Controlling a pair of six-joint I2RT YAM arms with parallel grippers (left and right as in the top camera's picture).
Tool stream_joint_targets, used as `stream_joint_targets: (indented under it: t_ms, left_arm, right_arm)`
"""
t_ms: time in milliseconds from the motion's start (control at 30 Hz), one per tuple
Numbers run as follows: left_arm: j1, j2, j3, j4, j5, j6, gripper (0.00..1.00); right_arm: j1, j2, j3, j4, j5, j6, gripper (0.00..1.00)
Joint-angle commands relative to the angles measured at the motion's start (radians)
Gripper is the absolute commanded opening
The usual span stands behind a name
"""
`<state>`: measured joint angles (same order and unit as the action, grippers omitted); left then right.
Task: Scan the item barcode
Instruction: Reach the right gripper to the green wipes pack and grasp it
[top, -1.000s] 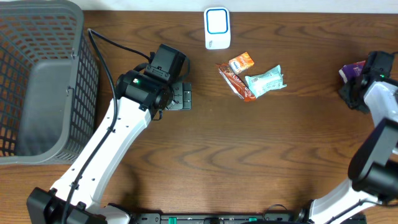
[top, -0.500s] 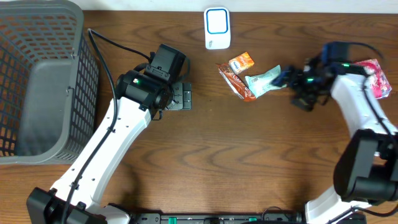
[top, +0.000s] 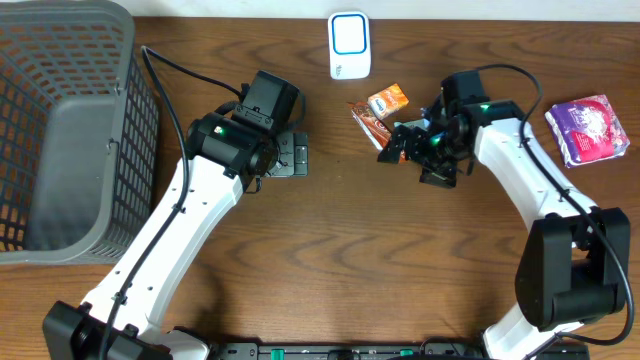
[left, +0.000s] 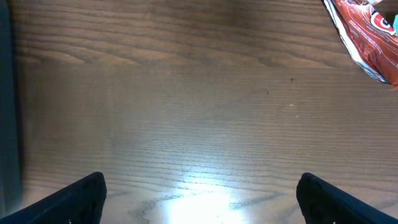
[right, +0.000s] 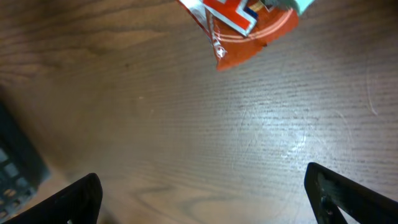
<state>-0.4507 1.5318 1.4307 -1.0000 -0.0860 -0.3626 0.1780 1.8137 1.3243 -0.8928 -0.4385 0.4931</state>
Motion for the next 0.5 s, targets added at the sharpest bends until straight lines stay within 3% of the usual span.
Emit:
stream_joint_targets:
  t_ms: [0,233,267,300,333,467]
  left_arm:
    - [0.000,0.000,-0.002,-0.005,-0.019,-0.005,0.98]
    - [0.000,0.000,-0.002,-0.006,-0.019,-0.005,0.98]
    - [0.000,0.000,-0.002,-0.006,-0.019,-0.005,0.98]
    - [0.000,0.000,-0.002,-0.005,-0.019,-0.005,0.98]
    - [0.000,0.000,-0.002,-0.006,-0.019,-0.005,0.98]
    - [0.000,0.000,-0.002,-0.006,-0.019,-0.005,0.98]
  right_arm:
    - [0.008,0.008,0.000,0.023,0.078,0.007,0.99]
    - [-0.006,0.008,0.000,0.122,0.257,0.024,0.99]
    - [-0.015,0.008,0.000,0.134,0.282,0.056,0.88]
    - [-0.026,0.009,0.000,0.147,0.296,0.086,0.71]
    - [-0.033,0.012,0.000,0.160,0.299,0.103,0.65]
    - [-0.052,0.024,0.000,0.223,0.306,0.162,0.66]
